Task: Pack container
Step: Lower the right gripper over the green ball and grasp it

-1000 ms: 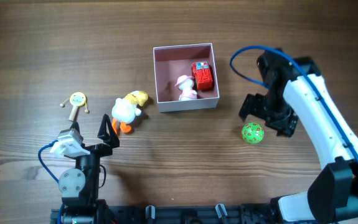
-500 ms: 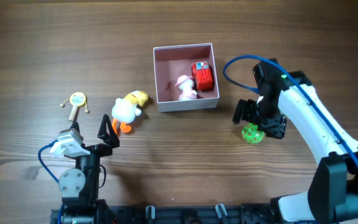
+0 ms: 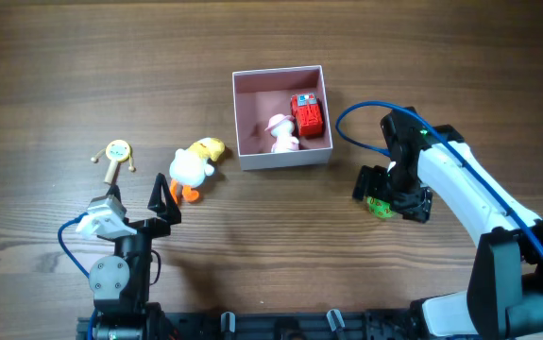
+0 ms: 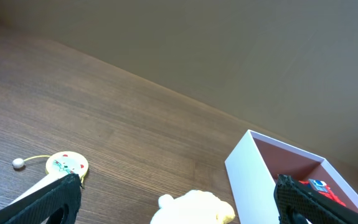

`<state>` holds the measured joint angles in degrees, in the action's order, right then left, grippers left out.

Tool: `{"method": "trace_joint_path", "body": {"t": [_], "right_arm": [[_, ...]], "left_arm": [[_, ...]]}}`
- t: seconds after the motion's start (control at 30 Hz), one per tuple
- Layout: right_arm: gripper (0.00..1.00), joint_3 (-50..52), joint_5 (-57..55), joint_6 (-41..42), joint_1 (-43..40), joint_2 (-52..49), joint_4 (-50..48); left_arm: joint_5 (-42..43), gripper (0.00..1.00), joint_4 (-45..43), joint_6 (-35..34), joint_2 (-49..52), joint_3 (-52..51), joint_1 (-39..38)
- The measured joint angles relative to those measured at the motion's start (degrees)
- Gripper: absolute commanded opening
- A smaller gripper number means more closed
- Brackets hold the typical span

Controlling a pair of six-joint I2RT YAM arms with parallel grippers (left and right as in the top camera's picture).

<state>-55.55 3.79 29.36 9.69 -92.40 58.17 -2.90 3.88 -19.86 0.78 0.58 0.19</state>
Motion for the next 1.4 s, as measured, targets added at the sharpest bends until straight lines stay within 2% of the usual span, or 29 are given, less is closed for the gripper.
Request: {"method": "trace_joint_path", "body": {"t": [0.5, 0.57, 0.67, 0.73, 0.83, 1.03, 1.4], "right_arm": [[0.99, 1.2, -1.5, -2.9, 0.0, 0.0, -7.1], [0.93, 1.2, -1.5, -3.1, 0.0, 0.0, -7.3], [0.72, 1.2, -1.6, -3.4, 0.0, 0.0, -7.3], [0.63, 1.2, -1.8, -3.5, 0.0, 0.0, -7.3], [0.58, 1.2, -1.9, -3.8, 0.0, 0.0, -7.2], [0.4, 1.2, -1.9, -3.7, 0.0, 0.0, -7.2], [0.38, -0.2, -2.1, -3.8, 0.0, -0.1, -4.4]], "left_arm": [[0.0, 1.0, 0.0, 0.0, 0.0, 0.0, 0.0], [0.0, 1.0, 0.0, 0.0, 0.0, 0.0, 0.0], [0.0, 1.0, 0.0, 0.0, 0.0, 0.0, 0.0], [0.0, 1.0, 0.0, 0.0, 0.0, 0.0, 0.0], [0.0, 1.0, 0.0, 0.0, 0.0, 0.0, 0.0], [0.0, 1.0, 0.0, 0.0, 0.0, 0.0, 0.0], [0.0, 1.0, 0.0, 0.0, 0.0, 0.0, 0.0]]}}
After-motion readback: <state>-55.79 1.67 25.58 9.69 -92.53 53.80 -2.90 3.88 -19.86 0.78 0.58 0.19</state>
